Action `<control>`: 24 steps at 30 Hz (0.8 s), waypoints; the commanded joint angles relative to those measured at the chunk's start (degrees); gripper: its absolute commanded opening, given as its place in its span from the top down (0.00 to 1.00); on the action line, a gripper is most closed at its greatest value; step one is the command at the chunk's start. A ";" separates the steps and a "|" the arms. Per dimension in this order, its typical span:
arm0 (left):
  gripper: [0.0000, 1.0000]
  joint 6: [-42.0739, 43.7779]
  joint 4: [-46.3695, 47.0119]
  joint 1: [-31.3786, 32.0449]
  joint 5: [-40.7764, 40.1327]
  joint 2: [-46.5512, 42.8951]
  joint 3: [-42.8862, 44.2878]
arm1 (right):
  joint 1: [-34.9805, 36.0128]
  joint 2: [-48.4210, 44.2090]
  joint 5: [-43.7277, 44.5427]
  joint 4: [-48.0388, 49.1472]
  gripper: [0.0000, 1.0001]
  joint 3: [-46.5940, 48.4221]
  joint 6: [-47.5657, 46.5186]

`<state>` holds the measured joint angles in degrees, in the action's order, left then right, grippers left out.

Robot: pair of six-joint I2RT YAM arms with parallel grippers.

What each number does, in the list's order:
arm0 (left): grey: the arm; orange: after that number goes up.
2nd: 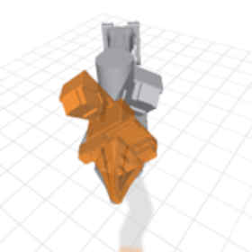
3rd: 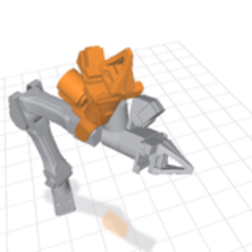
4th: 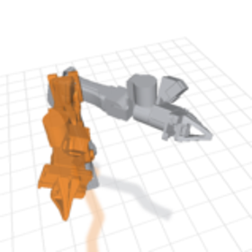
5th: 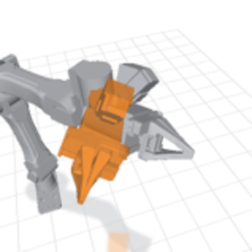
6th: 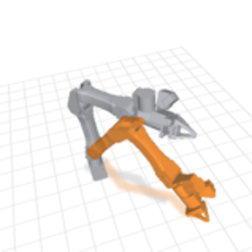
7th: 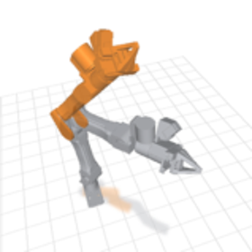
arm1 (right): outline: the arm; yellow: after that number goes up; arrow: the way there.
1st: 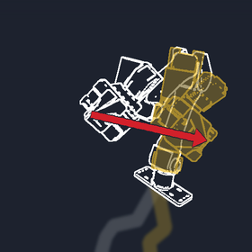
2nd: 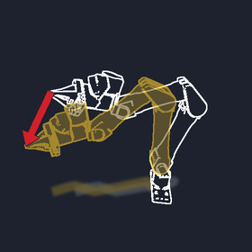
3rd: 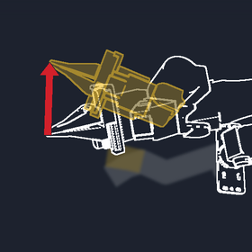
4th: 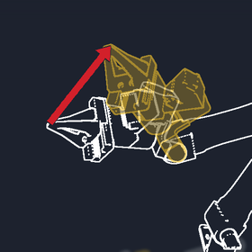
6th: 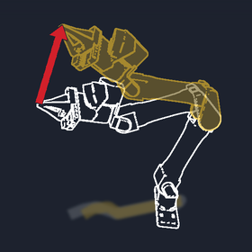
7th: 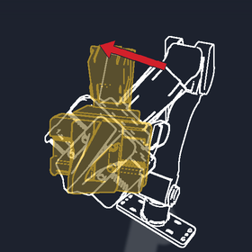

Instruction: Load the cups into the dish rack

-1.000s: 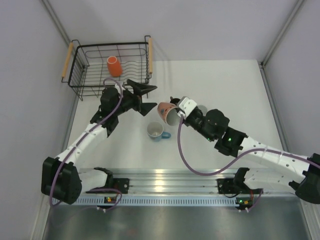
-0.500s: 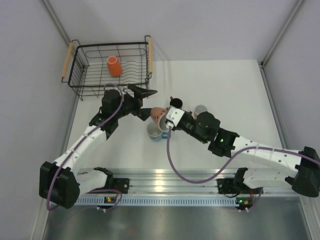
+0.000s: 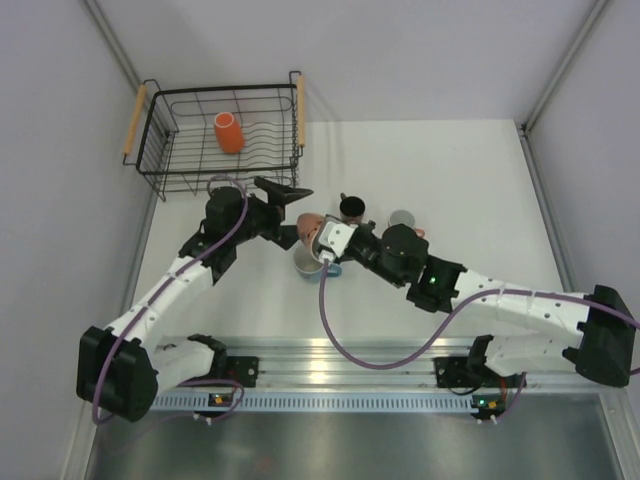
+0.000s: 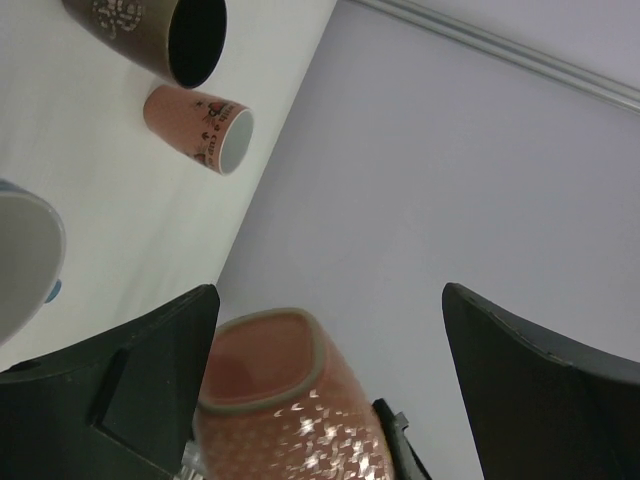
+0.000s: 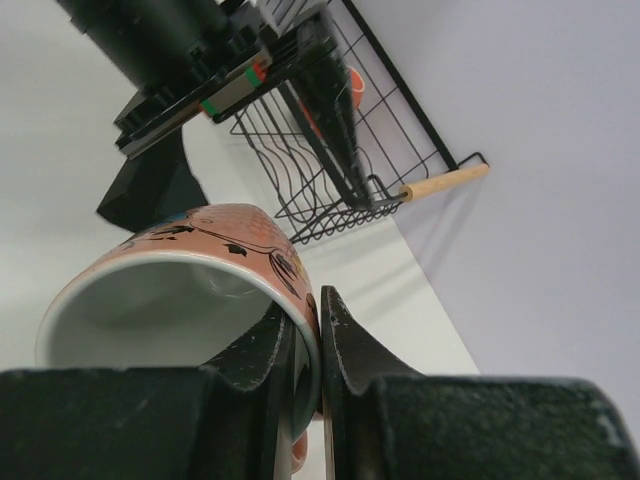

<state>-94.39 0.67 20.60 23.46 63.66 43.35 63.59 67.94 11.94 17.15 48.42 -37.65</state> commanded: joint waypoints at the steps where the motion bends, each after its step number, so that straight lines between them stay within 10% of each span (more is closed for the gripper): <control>1: 0.01 -0.71 -2.07 1.20 2.02 -1.69 -1.43 | 0.57 -0.71 1.68 11.06 1.00 5.98 -2.69; 20: 0.05 -2.20 -1.55 2.78 1.59 -1.96 -0.55 | 0.65 5.62 -0.69 13.35 1.00 8.44 -2.08; 23: 0.59 -3.69 2.67 2.78 2.46 -1.61 -1.43 | 0.74 5.71 -0.52 12.91 1.00 8.09 -1.64; 24: 1.00 -3.78 3.02 2.69 2.64 -1.52 -1.43 | 0.74 5.62 -0.35 12.65 1.00 8.00 -1.55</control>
<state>-96.60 -0.43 22.85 24.43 63.22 42.02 63.68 74.67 12.10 20.97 52.62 -40.14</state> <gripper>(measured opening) 0.704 0.093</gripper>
